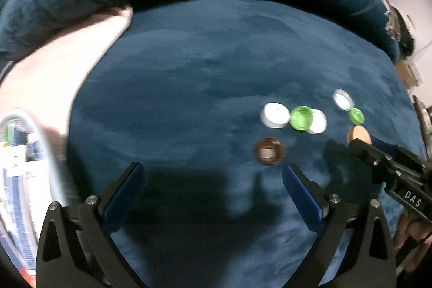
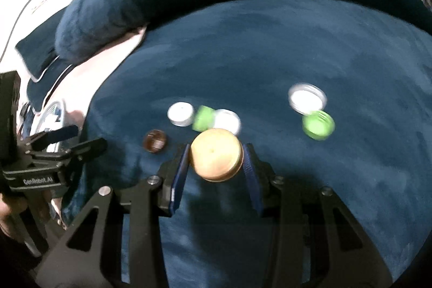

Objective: Organize objects
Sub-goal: 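Grasp the tan cap with the right gripper while the left gripper grasps the dark brown cap, then carry the tan and dark brown caps over the basket and open both grippers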

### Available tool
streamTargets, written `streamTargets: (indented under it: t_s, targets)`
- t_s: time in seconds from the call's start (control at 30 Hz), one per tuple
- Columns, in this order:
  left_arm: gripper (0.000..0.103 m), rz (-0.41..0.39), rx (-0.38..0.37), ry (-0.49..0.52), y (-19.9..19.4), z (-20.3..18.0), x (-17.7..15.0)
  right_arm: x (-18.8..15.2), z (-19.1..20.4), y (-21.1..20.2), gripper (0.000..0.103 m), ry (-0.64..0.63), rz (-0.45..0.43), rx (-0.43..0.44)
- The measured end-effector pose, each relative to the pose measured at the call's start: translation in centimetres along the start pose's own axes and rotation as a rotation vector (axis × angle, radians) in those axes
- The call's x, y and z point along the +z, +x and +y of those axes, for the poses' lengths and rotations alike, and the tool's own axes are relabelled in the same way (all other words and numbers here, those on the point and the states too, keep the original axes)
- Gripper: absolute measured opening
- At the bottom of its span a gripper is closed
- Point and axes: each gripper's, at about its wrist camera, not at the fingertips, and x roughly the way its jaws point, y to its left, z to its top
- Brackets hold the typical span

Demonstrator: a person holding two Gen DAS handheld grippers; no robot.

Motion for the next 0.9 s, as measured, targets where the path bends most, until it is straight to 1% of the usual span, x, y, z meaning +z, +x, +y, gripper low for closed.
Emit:
streamTargets:
  t_s: [0.07,0.1,0.13,0.23,0.27,0.3,0.33,0.47,0.63,0.77,0.9]
  targets:
    - [0.1,0.003,-0.029,0.001,1.2,-1.2,0.0,-0.2,-0.9,-0.6,0.041,0.027,-0.001,-0.009]
    - [0.095,0.005,-0.042,0.002,1.9,-1.7,0.0,-0.4,-1.2,-0.9,0.041,0.039,-0.004,-0.01]
    - [0.092,0.008,-0.048,0.004,2.4,-2.1,-0.1,-0.4,-1.5,-1.2,0.041,0.047,-0.007,-0.01]
    - [0.08,0.025,-0.044,0.028,4.5,-3.5,-0.1,-0.8,-1.9,-2.0,0.042,0.074,-0.022,0.001]
    - [0.068,0.018,-0.034,0.041,4.7,-3.8,-0.1,-0.9,-1.9,-2.2,0.042,0.08,-0.024,0.005]
    - [0.043,0.003,-0.021,0.059,4.7,-4.1,-0.1,-1.1,-1.9,-2.3,0.042,0.085,-0.024,0.012]
    - [0.029,-0.004,-0.024,0.072,4.5,-4.3,-0.1,-1.2,-1.8,-2.3,0.042,0.085,-0.024,0.016]
    - [0.03,-0.027,-0.066,0.063,2.9,-4.2,0.0,-1.4,-1.8,-2.6,0.042,0.067,-0.025,0.024]
    - [0.03,-0.067,-0.112,0.071,-0.2,-4.1,-0.7,-1.0,-1.0,-3.1,0.042,0.053,-0.04,0.043]
    - [0.03,-0.114,-0.095,0.076,-3.3,-2.8,-1.2,-0.8,0.4,-3.1,0.042,0.032,-0.043,0.058]
    - [0.03,-0.166,-0.09,0.023,-6.2,-0.2,-1.3,-0.6,2.5,-3.1,0.042,-0.006,-0.05,0.08]
